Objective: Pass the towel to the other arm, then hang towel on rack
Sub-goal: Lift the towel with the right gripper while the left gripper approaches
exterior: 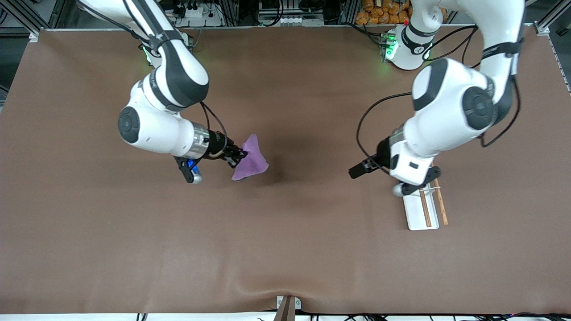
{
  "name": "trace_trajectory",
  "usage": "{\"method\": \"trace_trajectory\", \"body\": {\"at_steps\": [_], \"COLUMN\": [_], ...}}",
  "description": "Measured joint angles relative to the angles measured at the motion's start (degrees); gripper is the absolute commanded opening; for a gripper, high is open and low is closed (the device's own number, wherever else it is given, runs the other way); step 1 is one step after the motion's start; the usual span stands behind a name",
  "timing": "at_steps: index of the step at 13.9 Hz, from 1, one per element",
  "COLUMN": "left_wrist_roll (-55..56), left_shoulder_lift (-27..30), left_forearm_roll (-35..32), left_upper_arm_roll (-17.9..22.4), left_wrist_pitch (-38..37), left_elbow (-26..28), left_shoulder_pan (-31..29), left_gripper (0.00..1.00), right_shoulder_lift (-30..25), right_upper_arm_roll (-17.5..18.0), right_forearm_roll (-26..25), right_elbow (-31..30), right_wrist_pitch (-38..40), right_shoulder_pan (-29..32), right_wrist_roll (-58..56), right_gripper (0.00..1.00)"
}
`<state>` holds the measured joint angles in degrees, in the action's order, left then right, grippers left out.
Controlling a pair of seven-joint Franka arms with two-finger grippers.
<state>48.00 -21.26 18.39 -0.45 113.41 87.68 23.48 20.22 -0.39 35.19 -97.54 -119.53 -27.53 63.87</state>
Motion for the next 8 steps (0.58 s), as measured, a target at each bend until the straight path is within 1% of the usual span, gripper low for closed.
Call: {"method": "trace_trajectory", "body": {"at_steps": [4,8], "left_wrist_roll": [9.6,10.7], "left_shoulder_lift": [-3.1,-6.5], "left_forearm_roll": [0.0,0.0], "left_upper_arm_roll": [-0.1,-0.2], "left_wrist_pitch": [3.2,6.4], "left_elbow": [0.0,-0.1], "left_shoulder_pan": [3.4,5.5], "left_gripper": [1.0,1.0], "right_shoulder_lift": [0.6,2.3], "right_upper_arm_roll": [0.0,0.0], "right_forearm_roll": [0.0,0.0], "right_elbow": [1.8,5.6], "right_wrist_pitch": [-1.9,-2.2], "right_shoulder_pan": [-3.6,-4.7], "right_wrist_roll": [3.0,8.0], "right_gripper": [0.0,0.0]}}
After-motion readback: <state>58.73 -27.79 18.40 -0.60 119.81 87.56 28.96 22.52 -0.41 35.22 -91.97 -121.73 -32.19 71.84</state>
